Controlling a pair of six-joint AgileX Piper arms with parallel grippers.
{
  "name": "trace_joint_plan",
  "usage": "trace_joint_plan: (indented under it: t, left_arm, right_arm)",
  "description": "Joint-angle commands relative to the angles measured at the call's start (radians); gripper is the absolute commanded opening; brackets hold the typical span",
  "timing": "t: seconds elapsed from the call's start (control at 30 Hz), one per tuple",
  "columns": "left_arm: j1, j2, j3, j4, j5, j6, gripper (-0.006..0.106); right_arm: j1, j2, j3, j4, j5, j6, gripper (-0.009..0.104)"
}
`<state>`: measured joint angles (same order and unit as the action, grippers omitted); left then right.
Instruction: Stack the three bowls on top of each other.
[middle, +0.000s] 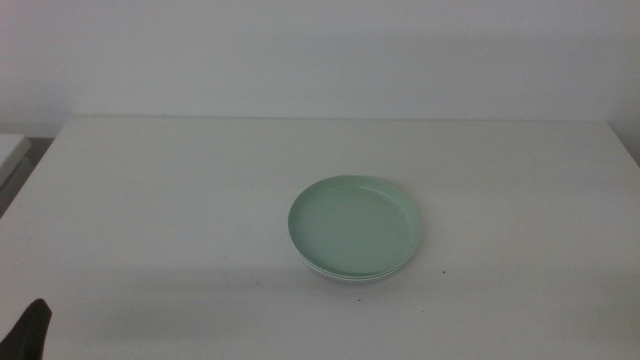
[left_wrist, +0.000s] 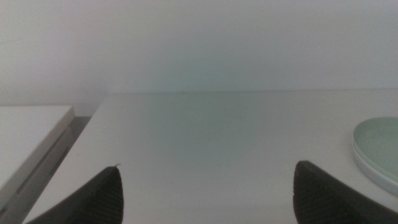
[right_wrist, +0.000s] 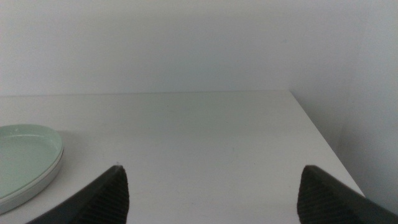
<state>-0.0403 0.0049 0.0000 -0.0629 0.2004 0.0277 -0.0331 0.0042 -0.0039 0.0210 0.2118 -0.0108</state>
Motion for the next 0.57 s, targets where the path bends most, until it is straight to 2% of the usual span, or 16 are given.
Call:
trace_joint_plan:
  t: [0.0, 0.1, 0.13, 0.23, 0.53]
  left_arm:
    - [0.0, -0.005, 0.0, -0.012, -0.033, -0.005, 0.094]
    - [0.0, -0.005, 0.0, -0.012, -0.029, -0.005, 0.094]
    - [0.0, -0.005, 0.0, 0.028, -0.033, -0.005, 0.094]
    - [0.0, -0.005, 0.0, 0.049, -0.035, -0.005, 0.094]
    - [0.0, -0.005, 0.0, 0.048, -0.037, -0.003, 0.094]
  right_arm:
    - [-0.008, -0.004, 0.004, -0.015, -0.001, -0.006, 0.093]
    - [-0.008, -0.004, 0.004, -0.015, -0.001, -0.006, 0.093]
    - [-0.008, -0.004, 0.004, -0.015, -0.001, -0.006, 0.093]
    - [-0.008, -0.004, 0.004, -0.015, -0.001, -0.006, 0.093]
    - [-0.008, -0.004, 0.004, -0.015, -0.001, -0.006, 0.093]
